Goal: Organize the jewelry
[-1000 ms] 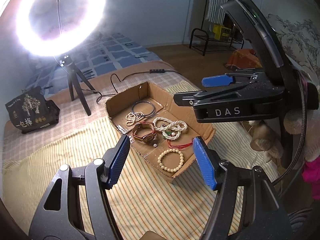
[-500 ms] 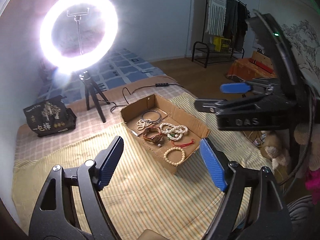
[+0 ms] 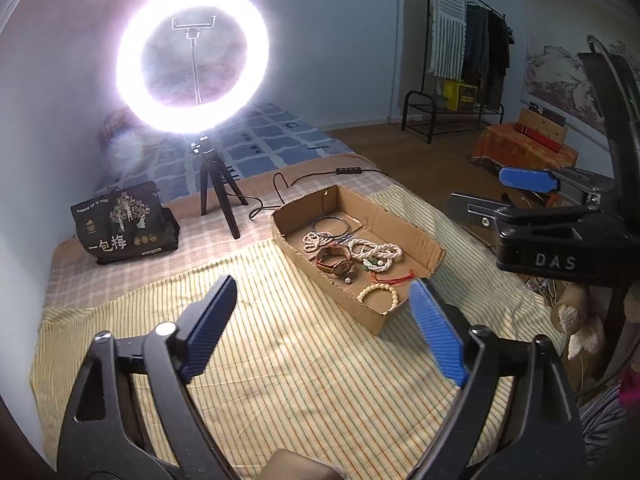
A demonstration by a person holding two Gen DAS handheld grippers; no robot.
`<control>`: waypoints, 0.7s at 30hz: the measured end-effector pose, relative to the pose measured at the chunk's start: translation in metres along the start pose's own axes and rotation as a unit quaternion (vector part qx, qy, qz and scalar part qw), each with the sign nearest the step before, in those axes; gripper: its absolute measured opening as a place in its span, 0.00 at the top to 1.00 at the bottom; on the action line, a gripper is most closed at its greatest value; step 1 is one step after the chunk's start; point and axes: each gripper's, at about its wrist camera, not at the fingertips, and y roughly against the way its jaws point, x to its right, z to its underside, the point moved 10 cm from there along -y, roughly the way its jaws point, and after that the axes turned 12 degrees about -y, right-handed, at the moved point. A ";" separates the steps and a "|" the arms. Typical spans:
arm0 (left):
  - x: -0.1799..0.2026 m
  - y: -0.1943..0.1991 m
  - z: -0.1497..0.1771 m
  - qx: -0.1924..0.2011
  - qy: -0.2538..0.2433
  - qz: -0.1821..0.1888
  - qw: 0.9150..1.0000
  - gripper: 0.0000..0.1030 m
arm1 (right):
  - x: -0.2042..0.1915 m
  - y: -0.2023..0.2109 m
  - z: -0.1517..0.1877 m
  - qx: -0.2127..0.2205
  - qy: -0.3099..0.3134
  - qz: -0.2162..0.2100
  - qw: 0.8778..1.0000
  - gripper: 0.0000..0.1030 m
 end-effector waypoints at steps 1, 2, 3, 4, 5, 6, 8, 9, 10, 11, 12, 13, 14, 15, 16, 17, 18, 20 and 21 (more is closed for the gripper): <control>0.000 0.001 0.001 -0.003 -0.004 -0.004 1.000 0.10 | -0.001 0.001 0.001 0.002 0.003 -0.001 1.000 0.22; 0.000 0.003 0.001 -0.003 -0.009 -0.008 1.000 0.10 | -0.003 0.002 0.002 0.003 0.007 -0.001 1.000 0.22; 0.000 0.005 0.002 -0.003 -0.012 -0.013 1.000 0.09 | -0.004 0.003 0.002 0.005 0.011 -0.001 1.000 0.22; 0.000 0.007 0.003 -0.002 -0.014 -0.017 1.000 0.08 | -0.005 0.004 0.003 0.008 0.016 0.000 1.000 0.22; 0.000 0.009 0.003 0.000 -0.015 -0.019 1.000 0.05 | -0.006 0.005 0.004 0.011 0.019 0.000 1.000 0.22; 0.000 0.011 0.004 0.003 -0.016 -0.020 1.000 0.02 | -0.006 0.007 0.005 0.013 0.021 0.001 1.000 0.22; 0.001 0.016 0.004 0.009 -0.017 -0.024 1.000 0.01 | -0.006 0.010 0.006 0.017 0.019 0.002 1.000 0.22; 0.001 0.018 0.005 0.010 -0.019 -0.028 0.999 0.01 | -0.005 0.011 0.007 0.018 0.017 0.002 1.000 0.22; 0.001 0.019 0.005 0.011 -0.023 -0.034 0.999 0.01 | -0.005 0.012 0.008 0.018 0.016 0.002 1.000 0.22; 0.001 0.020 0.005 0.010 -0.025 -0.037 0.999 0.01 | -0.004 0.013 0.008 0.018 0.016 0.001 1.000 0.22; 0.001 0.020 0.006 0.008 -0.030 -0.043 0.999 0.01 | -0.004 0.013 0.009 0.018 0.017 0.002 1.000 0.22; 0.000 0.019 0.007 0.006 -0.032 -0.046 0.998 0.01 | -0.003 0.013 0.010 0.019 0.017 0.004 1.000 0.22; 0.000 0.019 0.008 0.005 -0.033 -0.049 0.998 0.01 | -0.003 0.013 0.010 0.019 0.016 0.004 1.000 0.22; 0.000 0.018 0.009 0.002 -0.031 -0.051 0.998 0.01 | -0.002 0.012 0.010 0.018 0.016 0.004 1.000 0.22; -0.001 0.018 0.010 0.000 -0.030 -0.050 0.998 0.01 | -0.002 0.012 0.011 0.019 0.016 0.004 1.000 0.22; -0.001 0.017 0.010 -0.001 -0.029 -0.049 0.998 0.00 | -0.002 0.012 0.011 0.019 0.016 0.005 1.000 0.22; -0.002 0.017 0.011 -0.002 -0.028 -0.048 0.998 0.00 | -0.002 0.012 0.011 0.019 0.016 0.005 1.000 0.22; -0.004 0.016 0.013 -0.005 -0.026 -0.051 0.998 0.00 | -0.003 0.011 0.011 0.018 0.014 0.004 1.000 0.22; -0.005 0.016 0.013 -0.006 -0.026 -0.051 0.998 0.00 | -0.003 0.011 0.011 0.018 0.014 0.004 1.000 0.21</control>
